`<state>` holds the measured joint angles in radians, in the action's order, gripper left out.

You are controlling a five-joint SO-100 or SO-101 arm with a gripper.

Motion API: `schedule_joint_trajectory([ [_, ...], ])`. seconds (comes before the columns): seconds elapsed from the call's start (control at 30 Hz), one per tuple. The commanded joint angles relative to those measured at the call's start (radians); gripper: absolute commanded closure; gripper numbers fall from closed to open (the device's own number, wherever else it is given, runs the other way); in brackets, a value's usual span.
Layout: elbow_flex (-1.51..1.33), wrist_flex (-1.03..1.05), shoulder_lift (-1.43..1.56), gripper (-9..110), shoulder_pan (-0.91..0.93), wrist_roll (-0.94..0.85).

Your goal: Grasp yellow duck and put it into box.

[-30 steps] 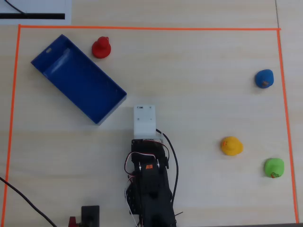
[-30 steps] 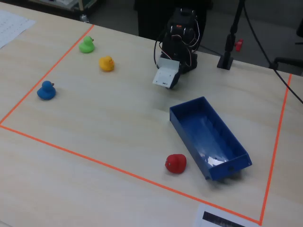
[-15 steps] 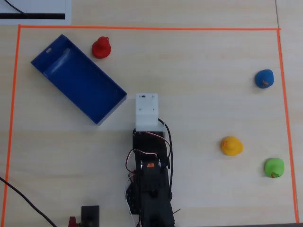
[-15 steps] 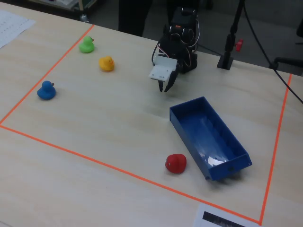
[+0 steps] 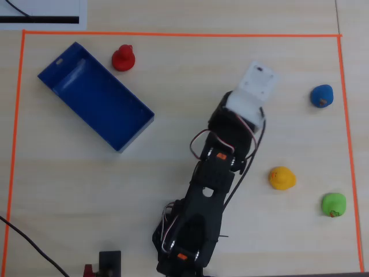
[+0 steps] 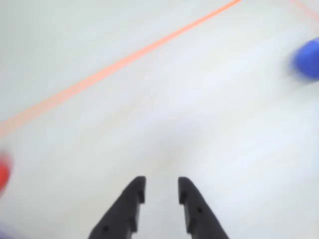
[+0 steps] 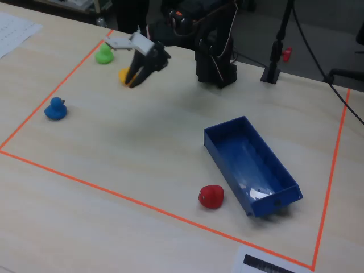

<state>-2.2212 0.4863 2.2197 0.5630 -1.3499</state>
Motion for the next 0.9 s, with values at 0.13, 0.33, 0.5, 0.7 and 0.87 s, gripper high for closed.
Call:
schedule_joint_trajectory([
  [0.13, 0.219, 0.003, -0.209, 91, 0.469, -0.037],
  [0.33, 0.175, 0.262, -0.212, 81, 0.684, -0.098],
  [0.5, 0.114, 0.331, -0.178, 73, 0.709, -0.1],
  [0.7, 0.075, 0.344, -0.127, 71, 0.623, -0.087],
  [0.87, 0.054, 0.281, -0.137, 70, 0.578, -0.077],
])
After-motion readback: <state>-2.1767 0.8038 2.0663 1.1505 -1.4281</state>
